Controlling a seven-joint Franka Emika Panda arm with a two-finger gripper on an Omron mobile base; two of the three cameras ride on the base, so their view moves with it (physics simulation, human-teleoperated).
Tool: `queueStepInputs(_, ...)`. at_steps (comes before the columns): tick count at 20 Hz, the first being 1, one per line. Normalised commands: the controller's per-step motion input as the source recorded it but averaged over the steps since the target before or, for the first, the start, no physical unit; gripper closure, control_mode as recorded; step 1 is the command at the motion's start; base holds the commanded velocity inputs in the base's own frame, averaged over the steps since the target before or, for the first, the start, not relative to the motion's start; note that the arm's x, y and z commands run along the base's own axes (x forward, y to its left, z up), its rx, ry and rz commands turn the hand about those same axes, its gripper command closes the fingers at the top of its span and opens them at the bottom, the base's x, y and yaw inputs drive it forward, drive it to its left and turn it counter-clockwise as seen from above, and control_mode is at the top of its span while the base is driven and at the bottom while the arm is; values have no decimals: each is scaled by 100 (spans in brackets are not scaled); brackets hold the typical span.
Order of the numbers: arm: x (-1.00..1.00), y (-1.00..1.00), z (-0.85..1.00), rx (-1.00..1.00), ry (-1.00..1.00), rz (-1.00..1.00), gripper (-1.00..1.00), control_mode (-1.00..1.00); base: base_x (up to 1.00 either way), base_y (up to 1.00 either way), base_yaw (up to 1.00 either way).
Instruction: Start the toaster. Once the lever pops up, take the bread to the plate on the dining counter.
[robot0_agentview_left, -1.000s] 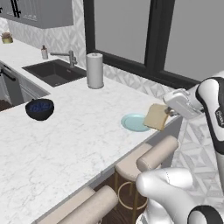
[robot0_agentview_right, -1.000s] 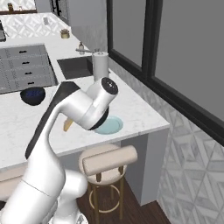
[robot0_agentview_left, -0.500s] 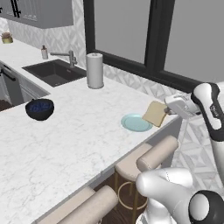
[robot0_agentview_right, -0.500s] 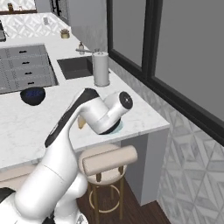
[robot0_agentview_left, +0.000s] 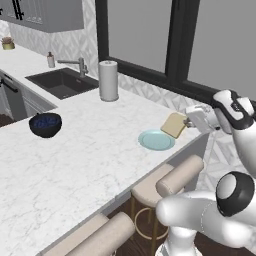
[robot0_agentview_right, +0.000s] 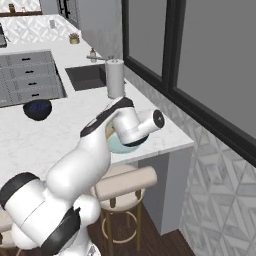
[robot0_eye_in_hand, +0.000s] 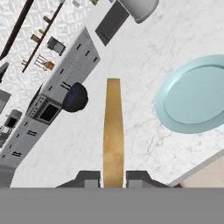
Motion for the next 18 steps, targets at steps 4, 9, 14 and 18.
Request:
queueStepInputs(4, 55, -1, -38, 1, 7, 0, 100, -100, 0, 0, 0)
queueStepInputs(9, 45, 0, -43, 0, 3, 0, 100, -100, 0, 0, 0)
queueStepInputs(14, 32, 0, -52, 0, 0, 0, 100, -100, 0, 0, 0)
queueStepInputs(18, 34, 0, -46, 0, 0, 0, 100, -100, 0, 0, 0)
